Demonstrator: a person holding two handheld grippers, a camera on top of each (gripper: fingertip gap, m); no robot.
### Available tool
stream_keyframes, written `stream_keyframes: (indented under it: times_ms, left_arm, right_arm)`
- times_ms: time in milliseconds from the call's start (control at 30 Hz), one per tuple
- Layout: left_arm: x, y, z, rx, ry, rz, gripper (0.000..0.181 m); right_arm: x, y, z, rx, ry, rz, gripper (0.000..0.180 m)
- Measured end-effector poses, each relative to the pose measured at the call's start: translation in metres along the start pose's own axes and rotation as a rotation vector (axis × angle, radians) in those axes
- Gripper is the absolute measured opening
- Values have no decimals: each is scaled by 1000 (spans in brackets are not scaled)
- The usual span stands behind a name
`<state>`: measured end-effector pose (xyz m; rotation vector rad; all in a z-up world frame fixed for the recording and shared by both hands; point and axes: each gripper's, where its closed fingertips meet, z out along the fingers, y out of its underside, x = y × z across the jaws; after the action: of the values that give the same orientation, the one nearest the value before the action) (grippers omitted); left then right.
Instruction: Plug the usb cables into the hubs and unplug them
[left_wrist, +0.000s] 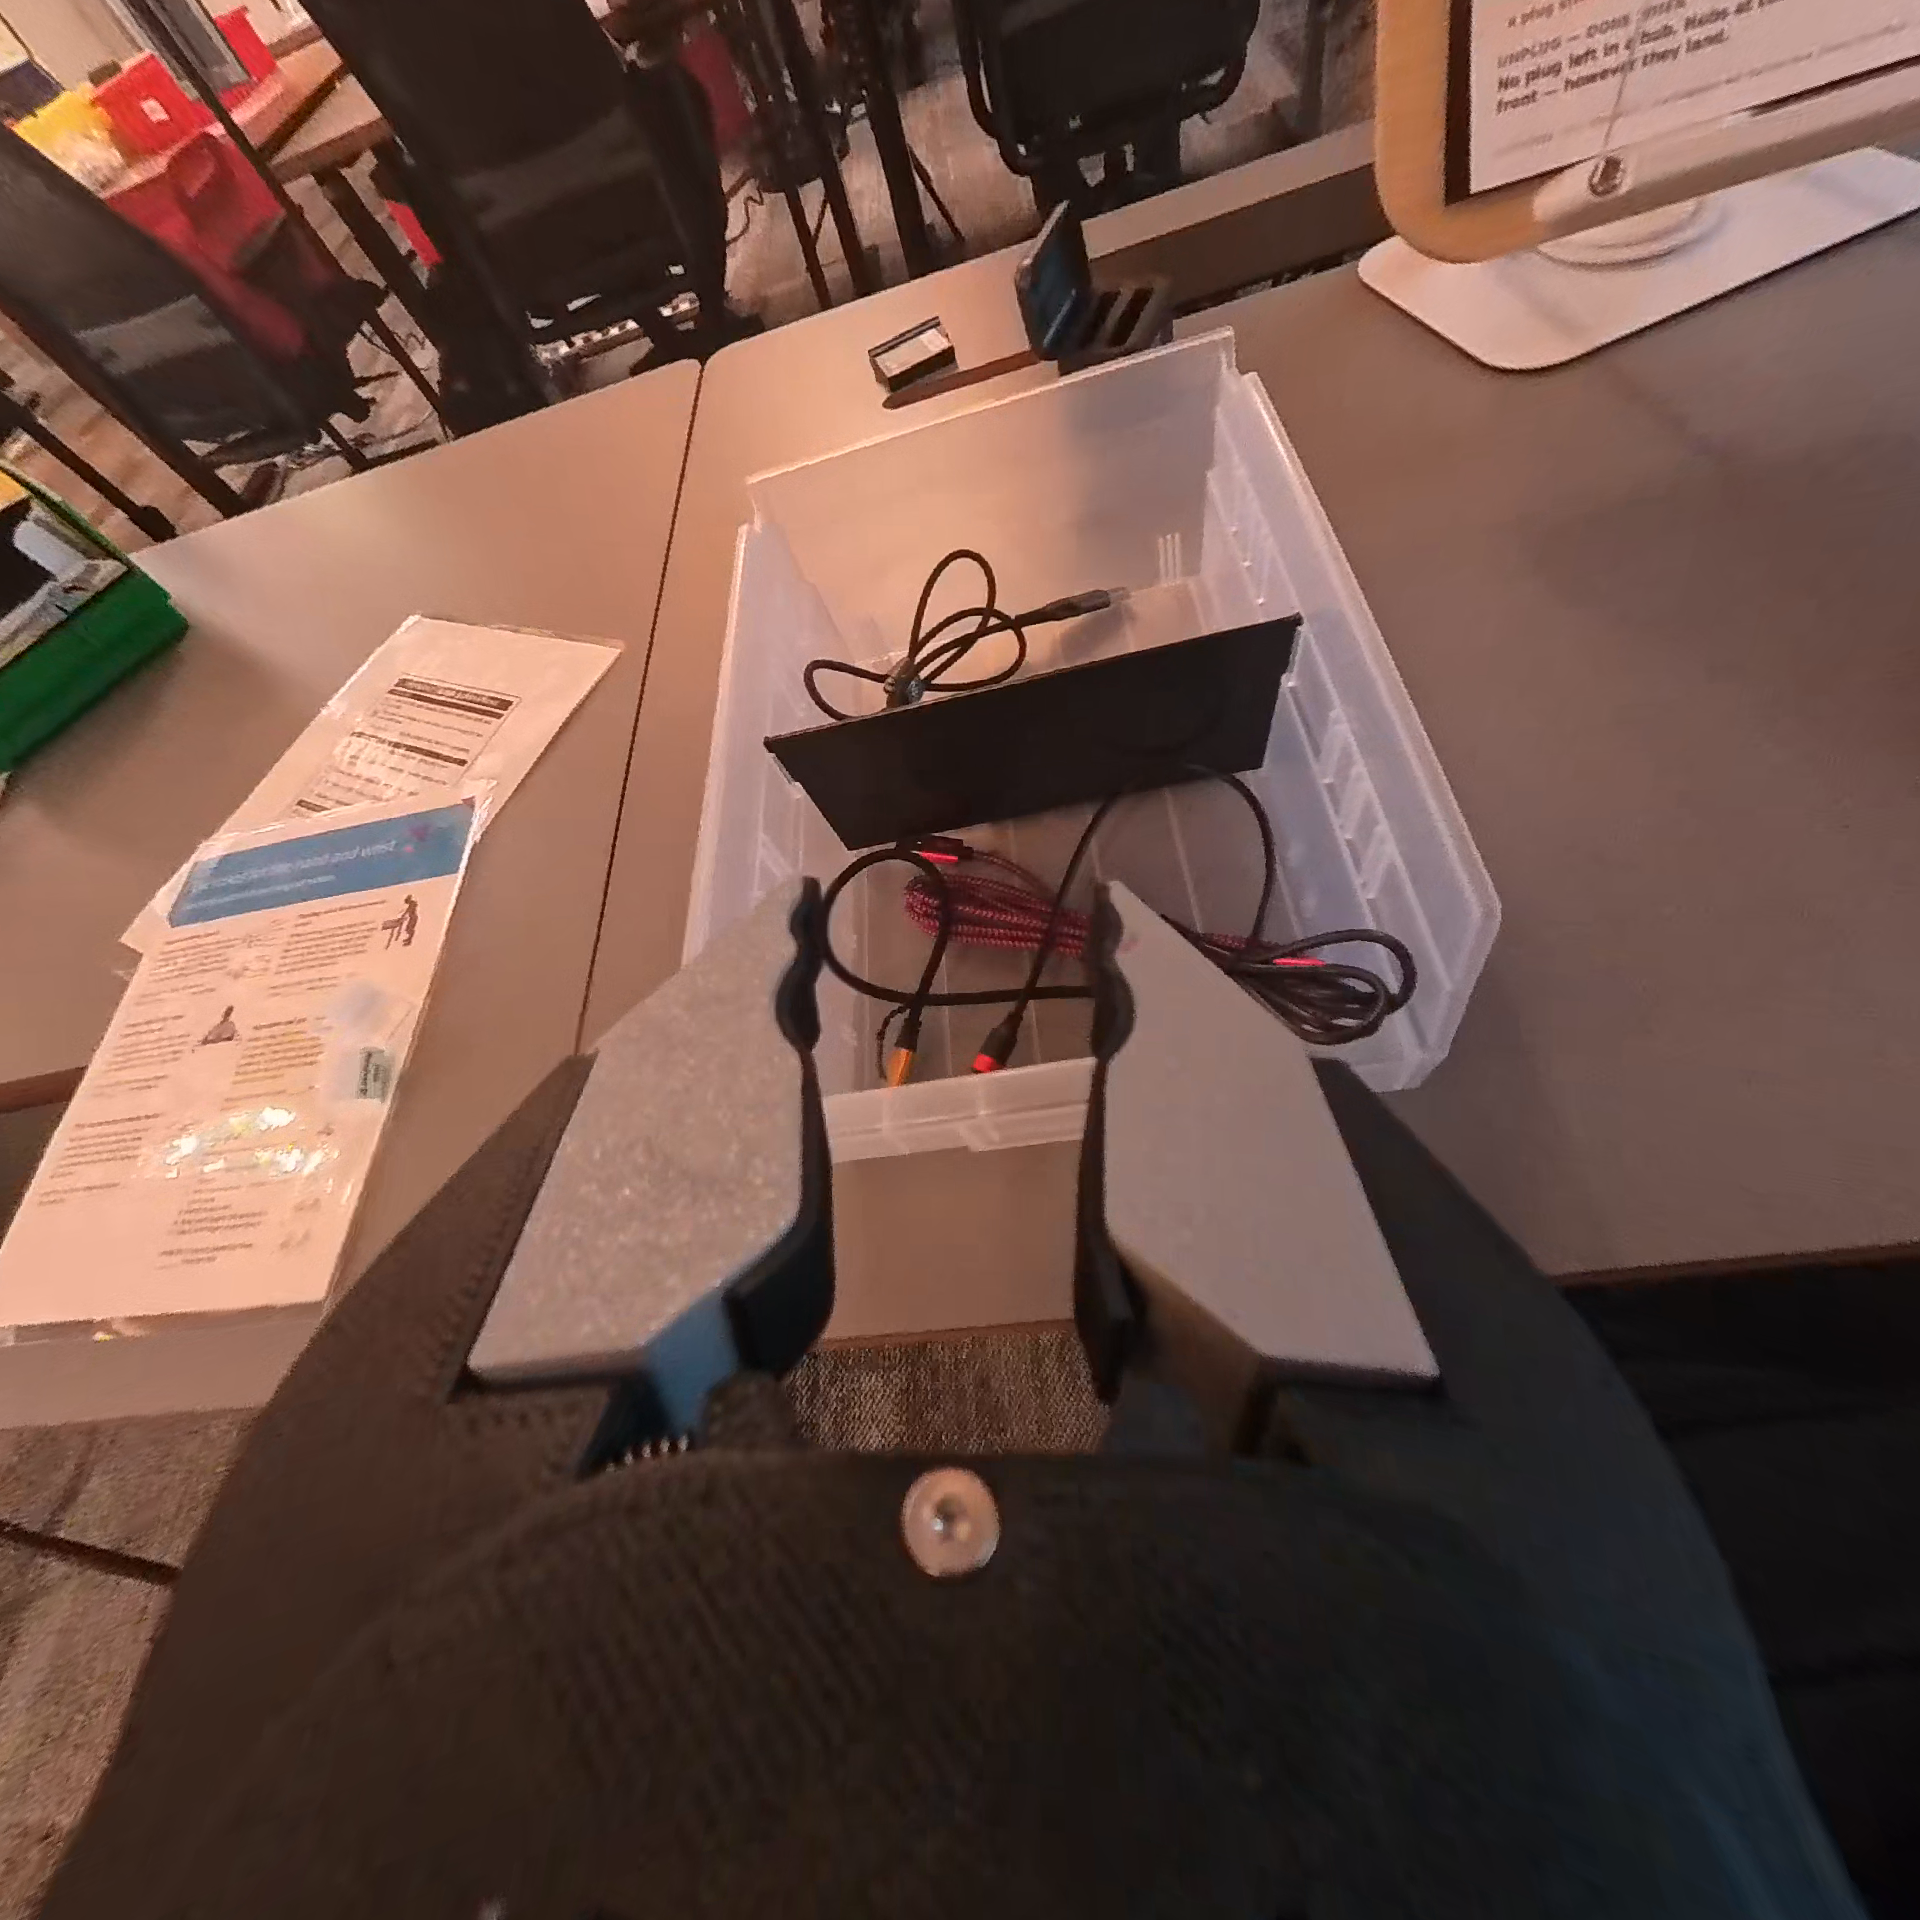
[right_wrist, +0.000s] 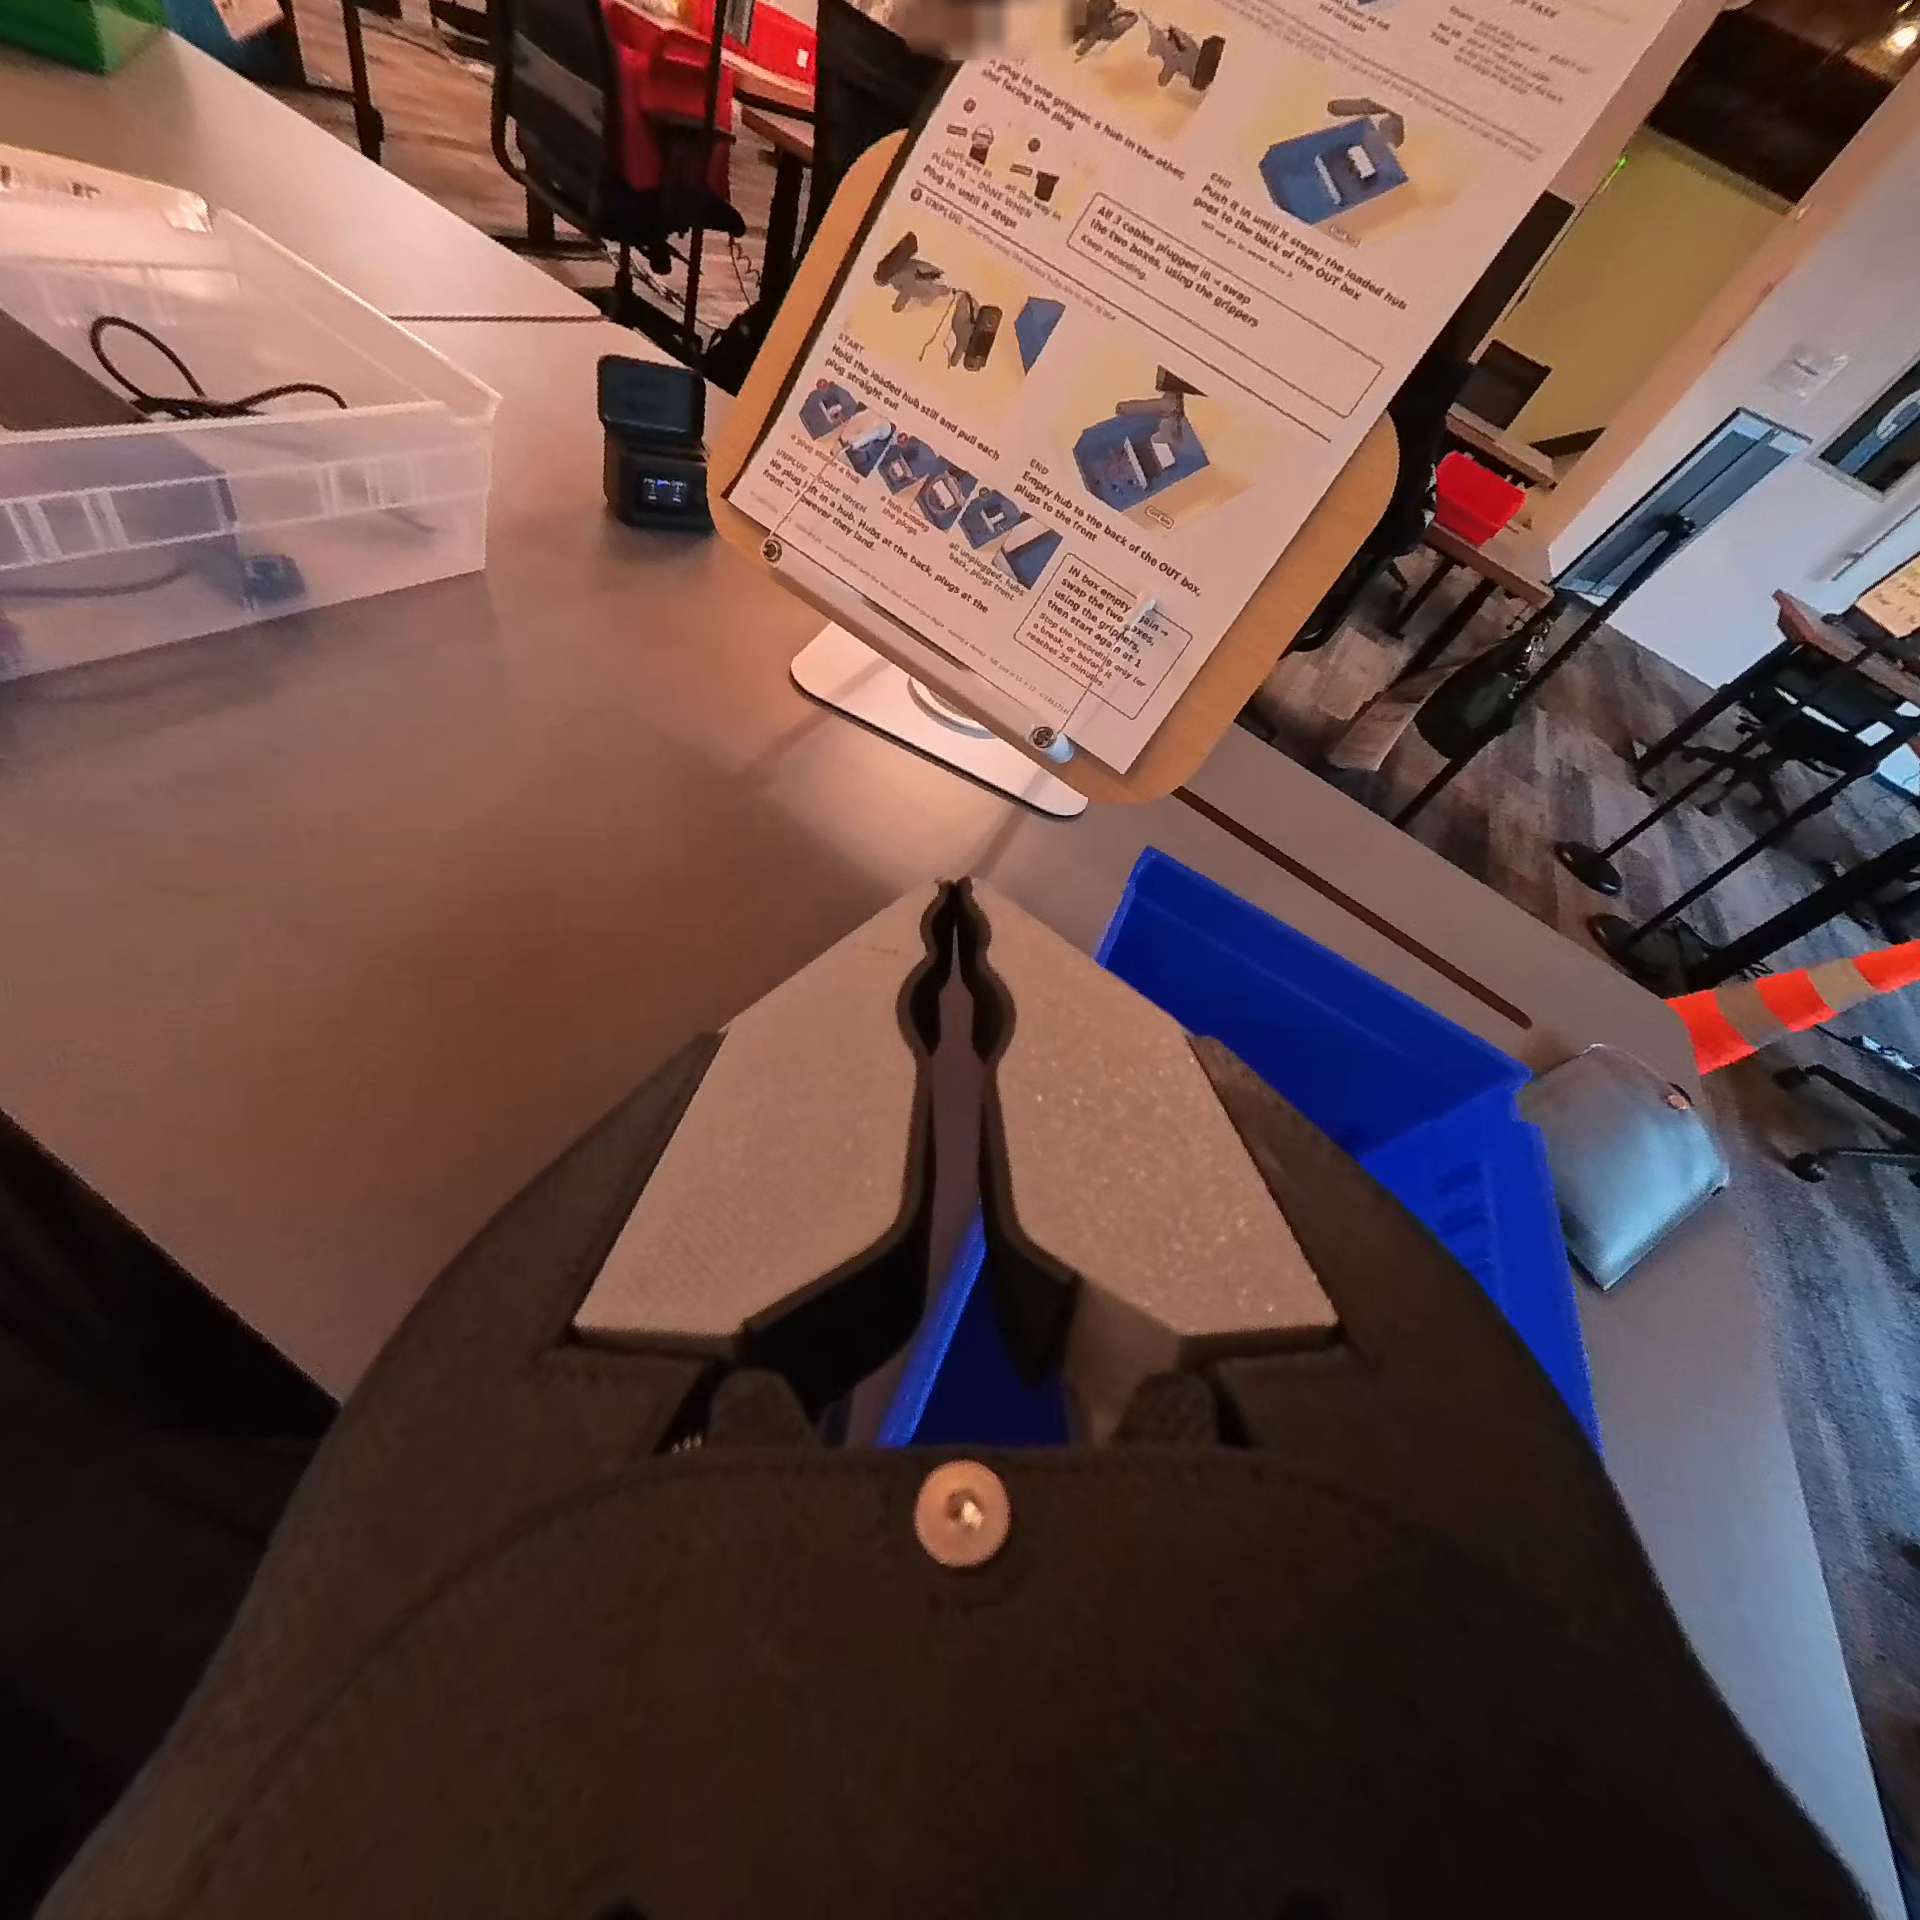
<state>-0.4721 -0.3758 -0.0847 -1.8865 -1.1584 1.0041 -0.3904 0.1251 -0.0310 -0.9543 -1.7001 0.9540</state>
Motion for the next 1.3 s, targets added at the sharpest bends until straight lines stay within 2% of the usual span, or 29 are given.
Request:
stream_keyframes:
  times_ms: [400,1300]
  left_arm:
    - [36,-2,17,-38,54,97,48]
    - [36,6,22,-74,51,106,49]
  right_arm:
    - [-5,4,5,-27,4,-54,0]
    - [-10,4,4,-33,3,-97,0]
